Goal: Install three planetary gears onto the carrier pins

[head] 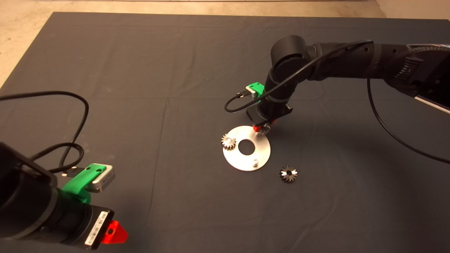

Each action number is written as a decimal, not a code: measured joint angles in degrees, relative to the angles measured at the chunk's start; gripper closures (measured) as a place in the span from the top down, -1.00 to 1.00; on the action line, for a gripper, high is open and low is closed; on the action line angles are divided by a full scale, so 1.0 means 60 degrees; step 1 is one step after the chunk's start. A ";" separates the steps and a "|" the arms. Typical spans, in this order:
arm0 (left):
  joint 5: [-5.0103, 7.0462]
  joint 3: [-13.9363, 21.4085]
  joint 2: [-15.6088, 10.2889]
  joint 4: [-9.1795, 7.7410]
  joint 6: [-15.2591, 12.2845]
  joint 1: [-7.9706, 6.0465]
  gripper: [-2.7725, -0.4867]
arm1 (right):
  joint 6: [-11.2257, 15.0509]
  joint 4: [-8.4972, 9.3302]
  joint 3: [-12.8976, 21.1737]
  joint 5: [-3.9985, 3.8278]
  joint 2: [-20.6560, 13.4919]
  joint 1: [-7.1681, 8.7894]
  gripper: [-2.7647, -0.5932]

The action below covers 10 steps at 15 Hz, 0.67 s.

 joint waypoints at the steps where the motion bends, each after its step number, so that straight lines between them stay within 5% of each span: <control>1: 0.0000 0.0000 0.0000 0.0000 0.0000 0.0000 0.75 | 0.0000 0.0000 0.0004 0.0000 0.0008 0.0000 -0.56; 10: 0.0004 0.0000 0.0000 0.0000 0.0000 0.0000 0.75 | 0.0009 0.0000 0.0008 0.0000 0.0111 -0.0004 -0.56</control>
